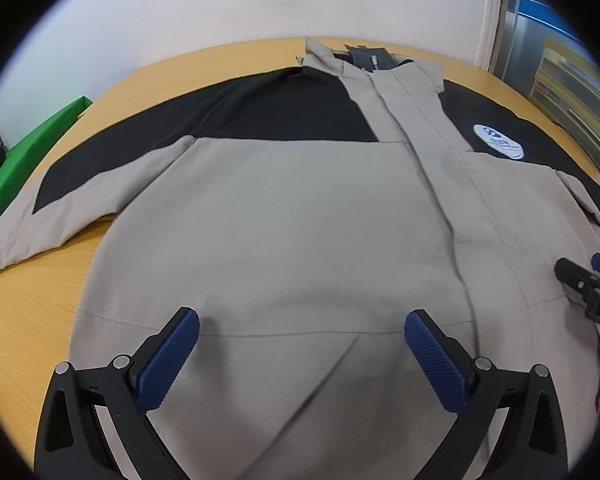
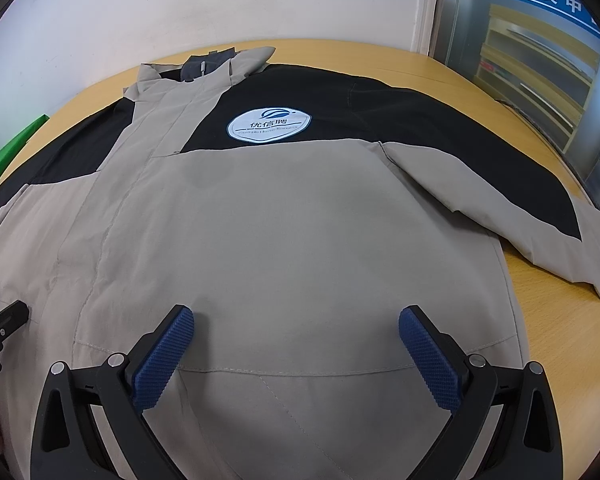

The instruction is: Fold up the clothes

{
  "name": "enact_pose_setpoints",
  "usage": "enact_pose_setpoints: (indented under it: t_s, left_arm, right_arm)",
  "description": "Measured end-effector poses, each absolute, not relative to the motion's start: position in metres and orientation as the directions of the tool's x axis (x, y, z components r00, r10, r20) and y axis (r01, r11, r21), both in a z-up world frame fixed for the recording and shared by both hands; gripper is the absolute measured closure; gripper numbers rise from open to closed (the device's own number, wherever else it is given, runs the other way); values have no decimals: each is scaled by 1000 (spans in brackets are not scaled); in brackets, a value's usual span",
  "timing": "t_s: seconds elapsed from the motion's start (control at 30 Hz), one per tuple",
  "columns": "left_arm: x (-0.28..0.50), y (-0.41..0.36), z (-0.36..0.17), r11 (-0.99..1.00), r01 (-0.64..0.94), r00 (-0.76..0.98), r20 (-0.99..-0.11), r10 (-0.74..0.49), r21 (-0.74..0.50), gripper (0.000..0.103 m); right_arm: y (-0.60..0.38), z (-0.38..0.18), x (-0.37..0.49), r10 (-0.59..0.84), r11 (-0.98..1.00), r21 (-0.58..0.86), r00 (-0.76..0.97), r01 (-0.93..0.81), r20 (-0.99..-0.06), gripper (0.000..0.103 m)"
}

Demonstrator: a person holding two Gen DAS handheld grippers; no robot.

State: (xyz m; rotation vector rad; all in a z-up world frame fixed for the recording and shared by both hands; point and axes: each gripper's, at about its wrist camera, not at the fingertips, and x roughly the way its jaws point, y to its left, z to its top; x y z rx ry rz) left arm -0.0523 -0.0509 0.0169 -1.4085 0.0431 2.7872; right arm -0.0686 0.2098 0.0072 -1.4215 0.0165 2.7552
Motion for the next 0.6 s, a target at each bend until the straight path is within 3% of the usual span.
enact_pose_setpoints:
  t_s: [0.07, 0.17, 0.3, 0.43, 0.53, 0.6]
  left_arm:
    - [-41, -48, 37, -999, -50, -628, -778, 18, 17, 0]
    - [-19, -50, 76, -997, -77, -688, -724, 42, 16, 0]
    - [5, -59, 110, -993, -121, -723, -684, 94, -8, 0]
    - [-9, -50, 103, -975, -207, -750, -653, 103, 84, 0]
    - [-26, -41, 81, -969, -190, -728, -685, 29, 160, 0]
    - [-24, -43, 75, -975, -183, -733, -678, 50, 126, 0]
  right_arm:
    - [213, 12, -68, 23, -999, -8, -533, -31, -846, 0]
    - [227, 43, -48, -13, -995, 69, -606, -69, -795, 0]
    - [224, 76, -22, 13, -1000, -1, -655, -19, -755, 0]
    - [230, 86, -21, -74, -995, 13, -672, 95, -736, 0]
    - [271, 85, -28, -56, -997, 82, -705, -3, -707, 0]
    - [310, 88, -22, -10, -988, 121, -741, -96, -671, 0]
